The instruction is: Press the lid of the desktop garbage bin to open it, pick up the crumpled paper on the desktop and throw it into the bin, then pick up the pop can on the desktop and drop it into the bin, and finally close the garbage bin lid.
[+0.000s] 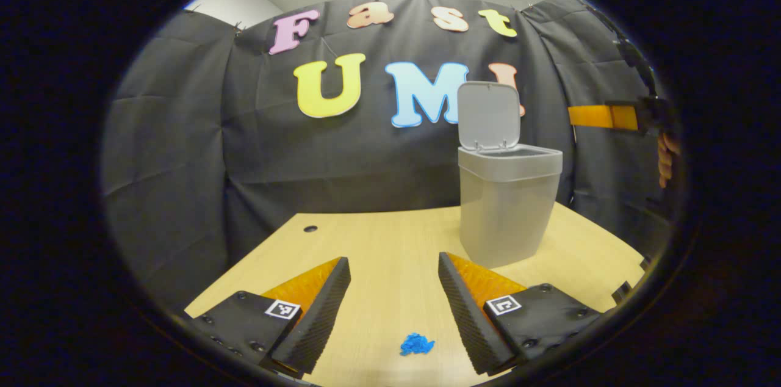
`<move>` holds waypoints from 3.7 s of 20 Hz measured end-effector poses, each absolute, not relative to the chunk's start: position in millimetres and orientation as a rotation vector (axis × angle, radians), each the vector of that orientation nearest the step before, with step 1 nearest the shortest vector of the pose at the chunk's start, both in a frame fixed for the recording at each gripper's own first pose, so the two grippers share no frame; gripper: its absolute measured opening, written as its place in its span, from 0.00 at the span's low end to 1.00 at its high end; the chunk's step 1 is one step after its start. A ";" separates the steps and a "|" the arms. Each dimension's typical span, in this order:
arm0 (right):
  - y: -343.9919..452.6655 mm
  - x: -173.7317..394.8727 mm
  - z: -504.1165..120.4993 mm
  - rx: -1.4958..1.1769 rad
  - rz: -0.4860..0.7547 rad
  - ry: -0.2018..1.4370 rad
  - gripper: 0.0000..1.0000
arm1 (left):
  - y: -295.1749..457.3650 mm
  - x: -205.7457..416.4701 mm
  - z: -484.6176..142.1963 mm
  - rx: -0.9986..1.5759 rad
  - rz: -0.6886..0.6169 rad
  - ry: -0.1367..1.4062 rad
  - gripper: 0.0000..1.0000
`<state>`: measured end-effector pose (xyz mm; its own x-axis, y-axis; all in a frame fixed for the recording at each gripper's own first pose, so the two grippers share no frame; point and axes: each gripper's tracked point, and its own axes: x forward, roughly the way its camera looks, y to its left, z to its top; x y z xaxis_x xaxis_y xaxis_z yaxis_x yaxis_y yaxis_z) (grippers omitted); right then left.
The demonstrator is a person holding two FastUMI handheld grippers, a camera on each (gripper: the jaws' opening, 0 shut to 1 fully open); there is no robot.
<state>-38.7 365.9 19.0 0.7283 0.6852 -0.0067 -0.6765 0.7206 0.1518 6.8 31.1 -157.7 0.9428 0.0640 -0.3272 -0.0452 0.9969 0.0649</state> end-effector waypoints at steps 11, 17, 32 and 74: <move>350.2 -88.4 11.8 0.126 0.684 0.144 0.06 | 30.0 -9.6 -314.3 0.020 -0.056 0.663 0.95; 341.4 -103.0 -8.4 0.092 0.660 0.222 0.07 | 25.8 -12.5 -374.7 -0.002 -0.071 0.808 0.95; 325.5 -96.8 -35.9 0.060 0.698 0.264 0.06 | 10.6 -10.6 -399.9 0.051 -0.053 0.871 0.55; 263.5 -62.8 -89.8 0.172 0.608 0.280 0.07 | -151.3 236.7 -49.4 -0.101 -0.366 0.241 0.19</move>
<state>-62.8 263.5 -89.8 0.7847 0.5839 -0.2080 -0.5378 0.8082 0.2401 236.7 -151.3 -49.4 0.9054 -0.3662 -0.2148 0.3422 0.9290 -0.1411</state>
